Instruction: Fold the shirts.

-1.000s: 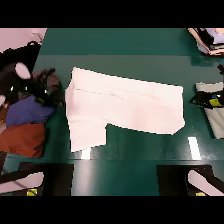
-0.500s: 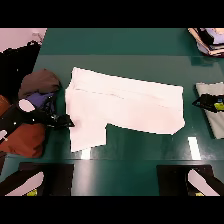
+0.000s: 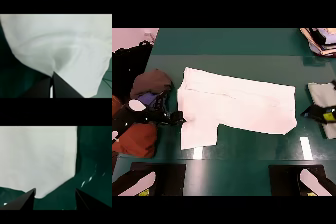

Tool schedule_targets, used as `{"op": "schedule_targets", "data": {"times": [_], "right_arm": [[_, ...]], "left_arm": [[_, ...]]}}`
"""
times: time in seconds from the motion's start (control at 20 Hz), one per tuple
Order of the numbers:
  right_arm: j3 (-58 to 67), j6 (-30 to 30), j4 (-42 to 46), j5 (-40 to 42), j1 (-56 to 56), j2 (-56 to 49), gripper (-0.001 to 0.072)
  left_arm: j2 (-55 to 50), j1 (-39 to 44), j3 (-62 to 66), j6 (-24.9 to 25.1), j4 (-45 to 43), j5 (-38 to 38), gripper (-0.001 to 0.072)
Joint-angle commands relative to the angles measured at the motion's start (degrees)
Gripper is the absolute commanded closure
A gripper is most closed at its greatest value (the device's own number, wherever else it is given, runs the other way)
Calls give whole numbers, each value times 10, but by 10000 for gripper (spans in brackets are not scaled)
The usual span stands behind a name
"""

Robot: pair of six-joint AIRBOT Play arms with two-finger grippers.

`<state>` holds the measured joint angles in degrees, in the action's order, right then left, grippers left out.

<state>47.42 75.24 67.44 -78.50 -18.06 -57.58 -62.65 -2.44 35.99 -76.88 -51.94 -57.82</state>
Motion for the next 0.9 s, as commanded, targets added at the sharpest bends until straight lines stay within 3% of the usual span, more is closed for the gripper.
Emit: {"op": "schedule_targets", "data": {"times": [0.0, 0.35, 0.45, 0.5, 0.6, 0.7, 0.85], "right_arm": [[-97, -2, -12, -17, -34, 0, 142], [-179, -6, -78, 86, 34, -1, 170], [-179, -3, -78, 104, 69, -1, 313], [-179, -3, -78, 109, 80, -1, 322], [-179, -3, -74, 101, 87, -1, 643], [-179, -3, -72, 79, 78, 10, 694], [-177, -3, -72, 47, 38, 68, 694]], "left_arm": [[0, 0, 20, 9, 4, -8, 684], [0, 0, 21, 9, 3, -5, 684], [0, 0, 21, 9, 2, -9, 684], [1, 0, 21, 12, -2, -16, 684], [2, 0, 26, 19, -22, -42, 685], [24, 0, 27, 17, -37, -75, 686], [113, 0, 26, -27, -75, -115, 686]]}}
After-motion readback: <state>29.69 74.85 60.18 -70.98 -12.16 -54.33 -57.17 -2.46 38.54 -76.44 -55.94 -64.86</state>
